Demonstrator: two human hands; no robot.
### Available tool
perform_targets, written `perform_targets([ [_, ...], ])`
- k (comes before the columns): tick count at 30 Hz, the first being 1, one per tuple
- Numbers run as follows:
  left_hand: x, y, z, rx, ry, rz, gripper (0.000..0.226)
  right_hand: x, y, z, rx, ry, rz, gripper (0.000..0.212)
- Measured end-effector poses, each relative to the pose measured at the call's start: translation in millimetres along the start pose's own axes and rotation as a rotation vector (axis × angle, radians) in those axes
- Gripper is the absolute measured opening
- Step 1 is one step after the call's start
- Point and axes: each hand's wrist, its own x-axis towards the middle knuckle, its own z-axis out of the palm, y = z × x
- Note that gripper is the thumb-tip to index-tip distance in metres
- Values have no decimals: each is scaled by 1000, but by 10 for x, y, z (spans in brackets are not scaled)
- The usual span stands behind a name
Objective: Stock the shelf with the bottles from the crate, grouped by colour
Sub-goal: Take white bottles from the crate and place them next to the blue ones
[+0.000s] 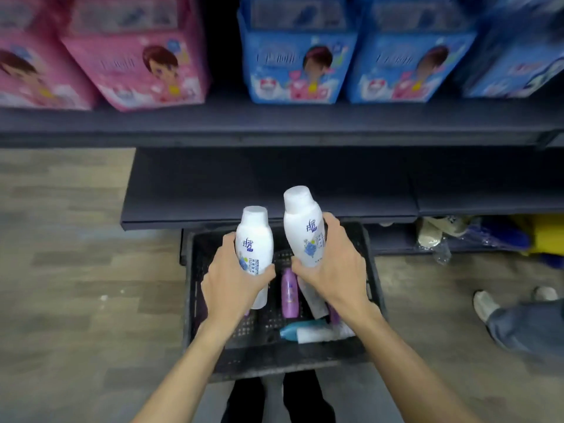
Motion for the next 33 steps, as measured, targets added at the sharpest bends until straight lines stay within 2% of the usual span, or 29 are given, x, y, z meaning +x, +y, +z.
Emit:
perform_targets([
  [3,-56,420,-454,-50,66,63,64,-62,-410,-440,35,92,-42,74],
  [7,-140,916,-1058,-83,171,161,66,-149,-904,-1002,77,263,-121,81],
  [13,-288,1587,-1978,-113,366,385,65,-169,-1573,-1871,126,507,-280,87],
  [19,-437,2198,-2813,-142,563,595,71,-180,-2273,-2712,155,669,-437,87],
  [26,-494,2884,-3527,-178,749,716,69,-6,-2819,-3446,167,775,-501,82],
  [33,-211,3430,-3745,-236,683,600,65,419,-3020,-3726,192,695,-425,74],
])
